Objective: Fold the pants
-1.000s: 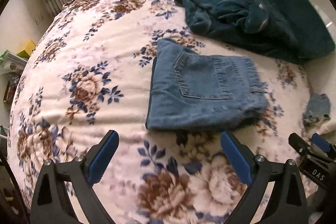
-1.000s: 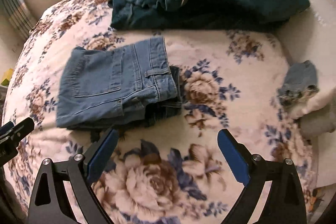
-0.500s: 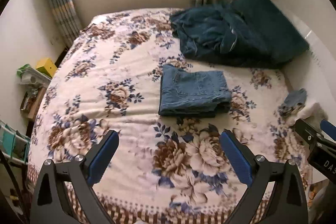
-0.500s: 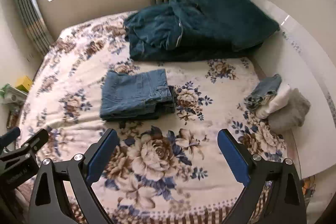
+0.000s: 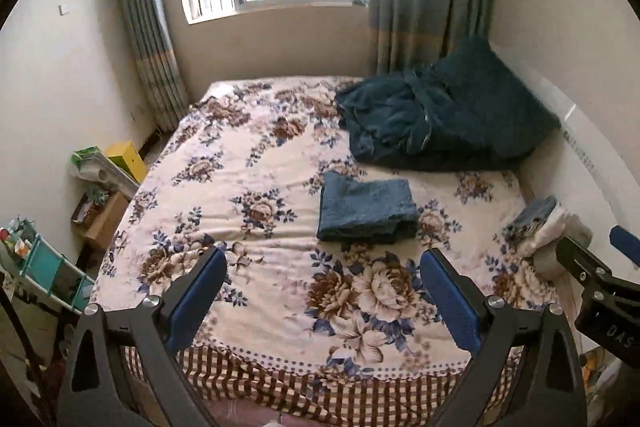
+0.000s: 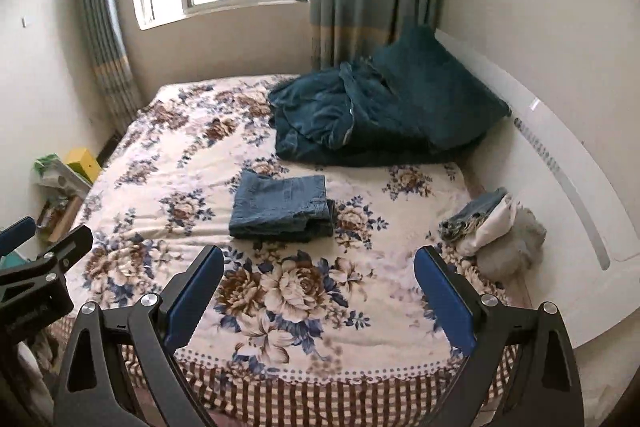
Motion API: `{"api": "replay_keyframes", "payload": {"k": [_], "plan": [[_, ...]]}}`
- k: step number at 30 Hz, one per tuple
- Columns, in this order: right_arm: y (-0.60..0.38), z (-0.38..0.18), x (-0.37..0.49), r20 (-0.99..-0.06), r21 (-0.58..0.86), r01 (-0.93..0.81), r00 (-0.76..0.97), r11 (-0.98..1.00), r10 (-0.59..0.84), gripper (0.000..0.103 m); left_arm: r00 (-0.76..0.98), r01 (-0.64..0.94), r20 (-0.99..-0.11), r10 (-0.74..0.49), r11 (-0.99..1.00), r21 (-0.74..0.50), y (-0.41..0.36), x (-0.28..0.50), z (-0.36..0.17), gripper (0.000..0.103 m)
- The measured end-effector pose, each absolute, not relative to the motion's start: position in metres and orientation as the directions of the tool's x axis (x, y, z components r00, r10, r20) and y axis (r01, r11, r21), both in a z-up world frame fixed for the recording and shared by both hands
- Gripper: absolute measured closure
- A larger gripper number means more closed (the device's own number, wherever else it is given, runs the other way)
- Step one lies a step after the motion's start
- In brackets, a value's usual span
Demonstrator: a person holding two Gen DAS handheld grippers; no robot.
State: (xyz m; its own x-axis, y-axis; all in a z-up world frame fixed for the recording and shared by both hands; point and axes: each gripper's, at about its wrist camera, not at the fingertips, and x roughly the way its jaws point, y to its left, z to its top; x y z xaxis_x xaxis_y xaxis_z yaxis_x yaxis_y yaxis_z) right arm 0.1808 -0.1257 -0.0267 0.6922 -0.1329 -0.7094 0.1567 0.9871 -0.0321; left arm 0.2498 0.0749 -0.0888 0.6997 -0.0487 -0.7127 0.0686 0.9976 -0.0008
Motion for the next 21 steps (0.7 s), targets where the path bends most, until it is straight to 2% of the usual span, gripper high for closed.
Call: {"api": "replay_keyframes", "payload": {"k": [9, 19, 21], "plan": [[-0.129, 0.035, 0.121, -0.654, -0.003, 0.119, 0.751, 0.993, -0.092, 0.005, 0.766, 0.075, -0.641, -0.049, 0.997, 0.015, 0.070, 0.196, -0.038, 0.004], [-0.127, 0.049, 0.093, -0.636, -0.002, 0.109, 0.767, 0.994, -0.086, 0.005, 0.784, 0.050, -0.620, -0.033, 0.999, 0.010, 0.070, 0.172, -0.028, 0.004], [-0.129, 0.050, 0.094, -0.629, -0.001, 0.107, 0.773, 0.994, -0.084, 0.003, 0.787, 0.040, -0.616, -0.022, 0.999, 0.015, 0.070, 0.171, -0.027, 0.000]]}}
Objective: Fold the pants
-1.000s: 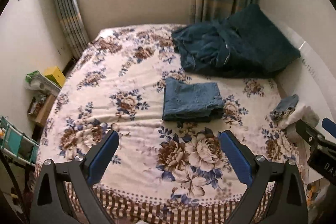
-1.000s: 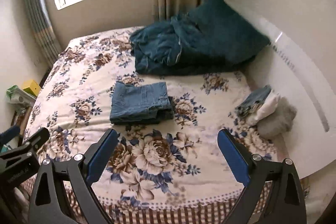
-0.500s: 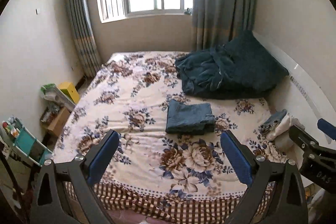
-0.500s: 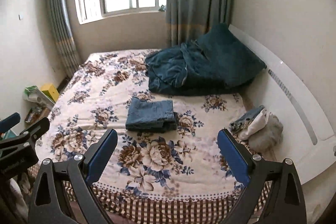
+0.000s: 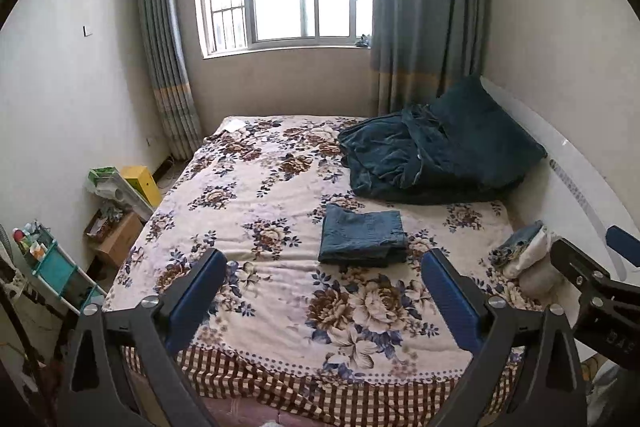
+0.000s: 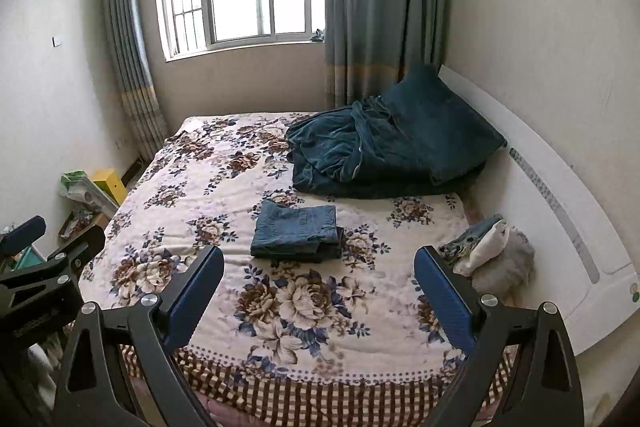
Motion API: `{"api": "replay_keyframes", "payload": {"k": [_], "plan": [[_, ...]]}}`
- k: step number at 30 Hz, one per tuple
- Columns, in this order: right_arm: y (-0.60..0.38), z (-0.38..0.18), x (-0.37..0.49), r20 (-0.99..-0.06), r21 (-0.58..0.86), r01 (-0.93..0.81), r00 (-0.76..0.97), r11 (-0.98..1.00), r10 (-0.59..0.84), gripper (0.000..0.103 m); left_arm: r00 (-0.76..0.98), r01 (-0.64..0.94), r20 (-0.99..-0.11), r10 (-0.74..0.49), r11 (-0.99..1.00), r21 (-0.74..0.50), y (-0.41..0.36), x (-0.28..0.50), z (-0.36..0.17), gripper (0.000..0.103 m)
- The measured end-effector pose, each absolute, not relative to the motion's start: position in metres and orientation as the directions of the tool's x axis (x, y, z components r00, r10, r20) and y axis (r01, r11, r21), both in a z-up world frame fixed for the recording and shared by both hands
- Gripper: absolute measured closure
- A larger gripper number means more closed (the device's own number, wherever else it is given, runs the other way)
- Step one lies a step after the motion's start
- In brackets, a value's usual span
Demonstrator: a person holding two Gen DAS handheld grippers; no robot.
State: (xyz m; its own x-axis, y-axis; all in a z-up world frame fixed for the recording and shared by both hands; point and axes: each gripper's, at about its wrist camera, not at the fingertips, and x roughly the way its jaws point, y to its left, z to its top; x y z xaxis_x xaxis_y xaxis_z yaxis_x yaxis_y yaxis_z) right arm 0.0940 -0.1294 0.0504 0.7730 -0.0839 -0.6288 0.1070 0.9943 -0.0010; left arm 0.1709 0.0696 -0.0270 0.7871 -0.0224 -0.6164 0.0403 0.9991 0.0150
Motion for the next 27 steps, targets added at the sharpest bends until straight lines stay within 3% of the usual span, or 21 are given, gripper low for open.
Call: {"api": "replay_keyframes", "payload": {"k": [27], "plan": [[-0.147, -0.057, 0.236, -0.682, -0.044, 0.160, 0.716, 0.986, -0.147, 0.001, 0.714, -0.022, -0.698, 0.055, 0.998, 0.056, 0.047, 0.270, -0.111, 0.000]]}}
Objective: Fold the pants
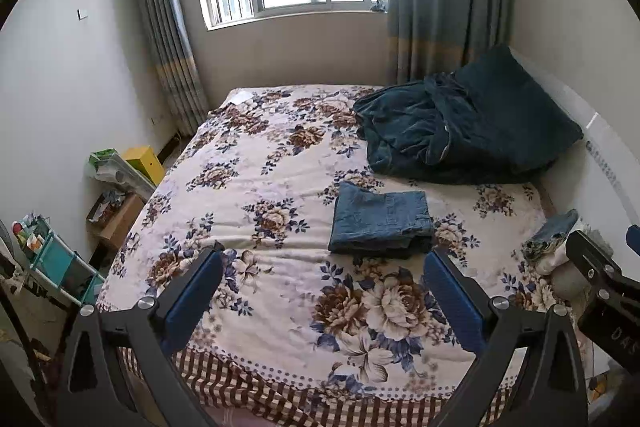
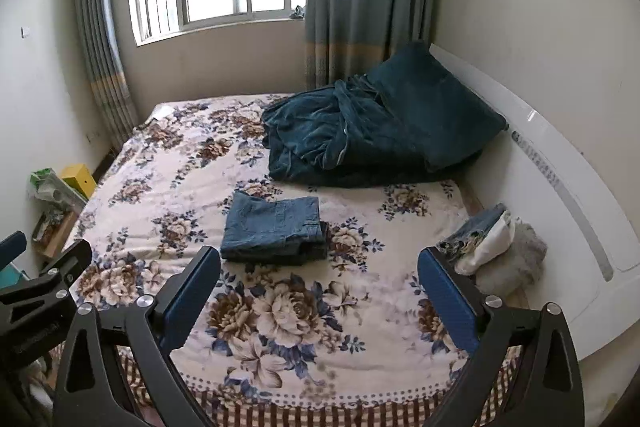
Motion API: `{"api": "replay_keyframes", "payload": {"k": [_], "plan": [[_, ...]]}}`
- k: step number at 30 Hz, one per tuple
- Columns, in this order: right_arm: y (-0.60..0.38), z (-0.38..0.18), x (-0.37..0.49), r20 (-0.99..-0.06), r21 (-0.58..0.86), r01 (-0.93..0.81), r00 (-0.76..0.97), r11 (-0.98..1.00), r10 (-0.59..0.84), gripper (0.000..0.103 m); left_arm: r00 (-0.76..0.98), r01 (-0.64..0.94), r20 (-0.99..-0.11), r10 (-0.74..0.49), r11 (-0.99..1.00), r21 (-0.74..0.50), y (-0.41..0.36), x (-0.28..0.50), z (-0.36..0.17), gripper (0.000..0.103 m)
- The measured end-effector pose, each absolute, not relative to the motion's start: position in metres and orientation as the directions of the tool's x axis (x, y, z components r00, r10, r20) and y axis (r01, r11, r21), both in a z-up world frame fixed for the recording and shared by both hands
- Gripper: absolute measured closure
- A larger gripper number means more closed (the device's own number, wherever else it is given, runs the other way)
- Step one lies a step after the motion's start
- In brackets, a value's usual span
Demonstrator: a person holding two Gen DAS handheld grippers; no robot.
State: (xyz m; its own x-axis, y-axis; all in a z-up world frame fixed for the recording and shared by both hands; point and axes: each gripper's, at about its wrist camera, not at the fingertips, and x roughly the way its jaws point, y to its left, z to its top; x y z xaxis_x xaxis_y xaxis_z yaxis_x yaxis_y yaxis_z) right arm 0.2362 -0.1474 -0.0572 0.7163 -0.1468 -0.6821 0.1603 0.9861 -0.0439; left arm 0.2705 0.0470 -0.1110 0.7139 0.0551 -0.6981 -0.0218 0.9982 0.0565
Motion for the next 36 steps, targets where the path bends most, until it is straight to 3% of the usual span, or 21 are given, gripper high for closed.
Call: {"api": "replay_keyframes", "payload": {"k": [36], "plan": [[-0.147, -0.079, 0.238, -0.692, -0.040, 0.176, 0.706, 0.984, -0.154, 0.001, 0.718, -0.034, -0.693, 0.069, 0.997, 0.065, 0.041, 0.281, -0.114, 0.000]]}}
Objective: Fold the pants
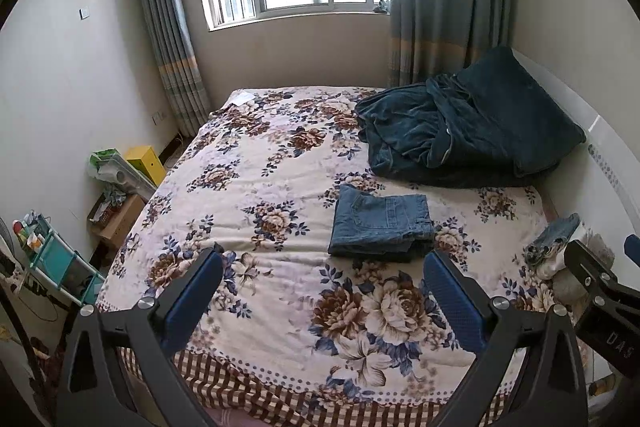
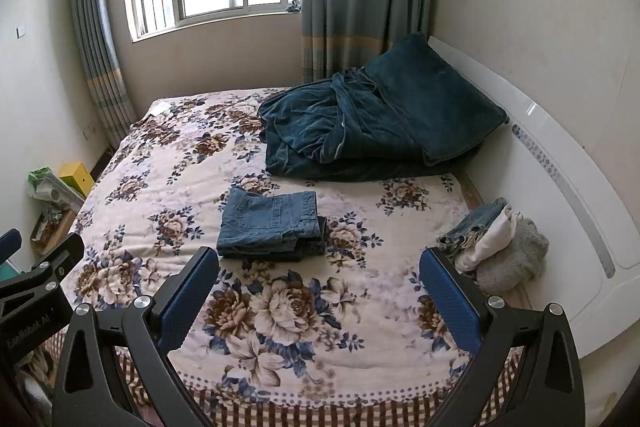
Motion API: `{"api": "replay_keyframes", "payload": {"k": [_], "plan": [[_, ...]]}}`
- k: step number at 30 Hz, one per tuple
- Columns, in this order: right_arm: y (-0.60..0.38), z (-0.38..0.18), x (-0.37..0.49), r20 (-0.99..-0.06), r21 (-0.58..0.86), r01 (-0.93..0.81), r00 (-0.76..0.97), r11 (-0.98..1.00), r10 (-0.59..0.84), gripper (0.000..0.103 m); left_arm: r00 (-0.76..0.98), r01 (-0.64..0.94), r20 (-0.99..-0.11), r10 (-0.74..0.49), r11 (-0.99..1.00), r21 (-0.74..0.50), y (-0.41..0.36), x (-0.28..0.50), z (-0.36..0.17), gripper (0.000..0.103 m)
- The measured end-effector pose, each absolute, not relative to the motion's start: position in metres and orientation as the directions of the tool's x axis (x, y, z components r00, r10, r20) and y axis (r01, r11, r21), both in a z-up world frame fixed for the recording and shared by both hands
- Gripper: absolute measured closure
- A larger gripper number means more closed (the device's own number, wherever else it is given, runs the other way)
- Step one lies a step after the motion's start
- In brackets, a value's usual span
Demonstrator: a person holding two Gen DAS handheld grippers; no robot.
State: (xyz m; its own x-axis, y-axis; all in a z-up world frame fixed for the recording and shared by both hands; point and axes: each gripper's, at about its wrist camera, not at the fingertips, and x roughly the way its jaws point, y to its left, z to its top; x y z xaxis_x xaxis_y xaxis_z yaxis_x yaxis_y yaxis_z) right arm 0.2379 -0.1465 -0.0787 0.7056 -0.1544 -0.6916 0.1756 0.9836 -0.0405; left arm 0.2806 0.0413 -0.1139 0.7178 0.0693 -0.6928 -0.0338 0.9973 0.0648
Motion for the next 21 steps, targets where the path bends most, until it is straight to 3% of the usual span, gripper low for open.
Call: {"api": "replay_keyframes", "payload": {"k": [21], "plan": [[-0.1484, -0.0773, 0.2336, -0.694, -0.028, 0.178, 0.705, 0.984, -0.147, 0.001, 0.721, -0.034, -0.689, 0.071, 0.997, 0.067, 0.0403, 0.2822, -0.1110, 0.000]]}}
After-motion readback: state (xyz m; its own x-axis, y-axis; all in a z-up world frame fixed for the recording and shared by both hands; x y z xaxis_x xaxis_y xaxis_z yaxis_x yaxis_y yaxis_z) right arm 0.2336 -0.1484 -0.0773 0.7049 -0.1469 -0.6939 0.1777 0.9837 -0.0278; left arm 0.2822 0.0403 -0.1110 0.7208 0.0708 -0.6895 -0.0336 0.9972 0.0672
